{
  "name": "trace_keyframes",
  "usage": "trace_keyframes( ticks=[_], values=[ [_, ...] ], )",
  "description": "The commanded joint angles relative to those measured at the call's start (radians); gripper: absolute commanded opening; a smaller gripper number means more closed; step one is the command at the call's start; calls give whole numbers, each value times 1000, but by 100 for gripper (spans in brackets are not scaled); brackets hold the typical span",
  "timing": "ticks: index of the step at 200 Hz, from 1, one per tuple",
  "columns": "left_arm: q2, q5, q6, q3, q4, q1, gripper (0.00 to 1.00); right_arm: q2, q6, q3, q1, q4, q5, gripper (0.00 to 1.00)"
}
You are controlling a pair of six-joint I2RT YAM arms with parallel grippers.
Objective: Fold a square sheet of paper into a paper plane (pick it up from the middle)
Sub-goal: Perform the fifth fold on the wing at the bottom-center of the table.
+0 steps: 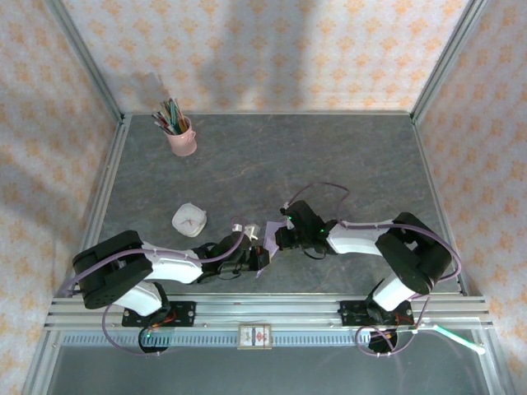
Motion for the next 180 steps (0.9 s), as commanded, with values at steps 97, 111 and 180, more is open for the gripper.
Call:
trace_keyframes(
  ticks=[97,111,180],
  values=[
    [-4,-8,-1,-28,-20,7,7,43,-4,-25,-6,-95,66,7],
    [-37,-10,0,-22,-41,8,8,45,-4,-25,-5,-95,66,7],
    [-147,-19,21,-13,-82,-37,13,43,-5,-25,-5,-100,67,7]
  ],
)
